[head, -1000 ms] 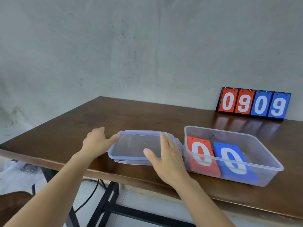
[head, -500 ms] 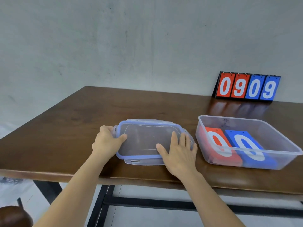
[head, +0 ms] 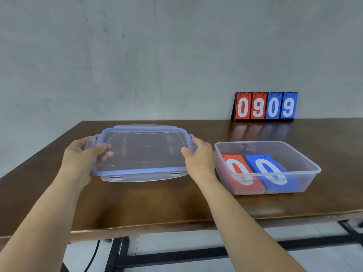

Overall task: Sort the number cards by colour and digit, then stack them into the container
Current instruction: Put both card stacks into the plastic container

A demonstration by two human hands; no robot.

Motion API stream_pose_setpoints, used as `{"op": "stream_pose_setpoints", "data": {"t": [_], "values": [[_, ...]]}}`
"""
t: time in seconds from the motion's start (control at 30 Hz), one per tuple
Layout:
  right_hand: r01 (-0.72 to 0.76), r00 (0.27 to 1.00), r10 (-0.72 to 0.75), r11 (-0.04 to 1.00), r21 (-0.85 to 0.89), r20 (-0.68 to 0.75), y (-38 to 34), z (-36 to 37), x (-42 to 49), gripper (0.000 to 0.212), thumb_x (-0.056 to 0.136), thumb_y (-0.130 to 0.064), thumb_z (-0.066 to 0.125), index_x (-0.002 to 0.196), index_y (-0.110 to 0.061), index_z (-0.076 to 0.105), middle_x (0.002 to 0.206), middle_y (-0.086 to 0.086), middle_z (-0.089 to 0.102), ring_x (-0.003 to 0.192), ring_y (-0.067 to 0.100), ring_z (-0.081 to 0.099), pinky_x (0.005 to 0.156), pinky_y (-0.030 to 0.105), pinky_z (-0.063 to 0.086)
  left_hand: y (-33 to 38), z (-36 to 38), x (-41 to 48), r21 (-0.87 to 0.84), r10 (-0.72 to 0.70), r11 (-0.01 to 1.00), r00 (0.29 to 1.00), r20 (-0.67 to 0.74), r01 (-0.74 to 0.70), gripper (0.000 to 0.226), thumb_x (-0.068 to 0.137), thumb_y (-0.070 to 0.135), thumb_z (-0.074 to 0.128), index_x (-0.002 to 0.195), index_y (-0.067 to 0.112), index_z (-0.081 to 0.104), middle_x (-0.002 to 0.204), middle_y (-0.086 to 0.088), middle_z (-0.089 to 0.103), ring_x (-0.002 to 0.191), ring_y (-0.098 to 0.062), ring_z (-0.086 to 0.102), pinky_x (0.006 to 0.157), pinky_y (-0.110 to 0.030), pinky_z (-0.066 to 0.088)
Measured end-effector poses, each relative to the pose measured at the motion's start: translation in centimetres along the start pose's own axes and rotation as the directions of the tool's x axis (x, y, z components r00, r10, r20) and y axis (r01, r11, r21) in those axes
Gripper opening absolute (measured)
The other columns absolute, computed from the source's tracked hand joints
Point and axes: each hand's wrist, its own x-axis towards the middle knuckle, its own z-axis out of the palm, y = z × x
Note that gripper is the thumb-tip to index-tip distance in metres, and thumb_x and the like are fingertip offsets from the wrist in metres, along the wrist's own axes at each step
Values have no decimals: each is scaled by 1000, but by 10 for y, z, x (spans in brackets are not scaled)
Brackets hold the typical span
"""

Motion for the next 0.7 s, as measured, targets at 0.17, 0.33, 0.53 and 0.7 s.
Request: {"op": "stream_pose_setpoints", "data": {"t": [0.17, 0.33, 0.53, 0.7], "values": [[30, 990, -33, 999, -22, -135, -3, -68, 23, 27, 94, -18, 58, 116, -6, 65, 120, 8, 62, 102, 25, 62, 81, 30, 48, 31, 49, -23, 138, 121, 981, 986, 113, -136, 14, 87, 6, 67, 100, 2, 66, 61, 0, 70, 46, -3, 62, 46, -16, 49], [-6, 974, -9, 998, -64, -228, 30, -156, 40, 20, 92, -13, 60, 110, -5, 68, 107, 10, 67, 102, 27, 61, 86, 38, 49, 27, 131, -51, 208, 113, 966, 977, 182, -150, 8, 84, 5, 70, 92, 4, 68, 53, -1, 66, 39, -7, 56, 46, -20, 45], [-117, 966, 99, 991, -58, -240, 90, -224, 62, 37, 94, -13, 59, 131, -10, 59, 131, 8, 60, 121, 25, 54, 95, 34, 43, -6, 221, -81, 235, 21, 969, 973, 228, -76, 11, 82, 9, 74, 91, 6, 69, 76, -13, 72, 59, -22, 66, 71, -38, 59], [-159, 968, 144, 985, -59, -208, 130, -234, 69, 35, 95, -9, 55, 129, -10, 61, 131, 7, 61, 122, 26, 54, 97, 34, 43, -24, 247, -97, 316, -7, 947, 982, 188, -54, 5, 82, 9, 71, 80, 11, 67, 76, -12, 71, 62, -24, 65, 72, -39, 59]]}}
